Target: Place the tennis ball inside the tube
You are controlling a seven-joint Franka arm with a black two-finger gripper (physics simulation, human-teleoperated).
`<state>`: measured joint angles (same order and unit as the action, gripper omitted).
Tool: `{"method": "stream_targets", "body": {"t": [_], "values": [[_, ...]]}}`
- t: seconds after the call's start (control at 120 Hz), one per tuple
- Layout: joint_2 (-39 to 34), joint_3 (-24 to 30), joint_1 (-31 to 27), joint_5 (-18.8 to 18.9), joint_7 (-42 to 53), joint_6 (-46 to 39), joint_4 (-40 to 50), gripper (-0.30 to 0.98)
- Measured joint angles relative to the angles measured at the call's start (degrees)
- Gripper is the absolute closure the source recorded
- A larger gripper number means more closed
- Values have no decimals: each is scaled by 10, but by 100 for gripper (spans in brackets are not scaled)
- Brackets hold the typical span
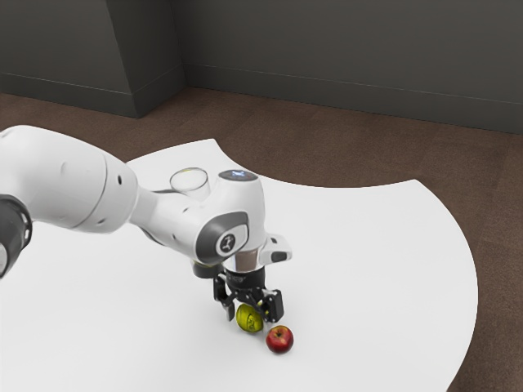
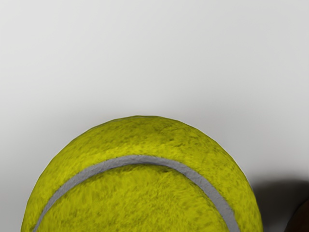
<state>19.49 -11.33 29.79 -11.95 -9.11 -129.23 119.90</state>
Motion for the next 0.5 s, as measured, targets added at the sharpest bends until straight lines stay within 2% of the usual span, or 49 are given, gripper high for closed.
{"method": "stream_targets", "body": {"t": [0.2, 0.392, 0.5], "values": [[-1, 0, 1, -2, -1, 0, 0, 26], [-10, 0, 3, 3, -5, -1, -6, 34], [-42, -3, 2, 20, -9, 0, -13, 39]]}}
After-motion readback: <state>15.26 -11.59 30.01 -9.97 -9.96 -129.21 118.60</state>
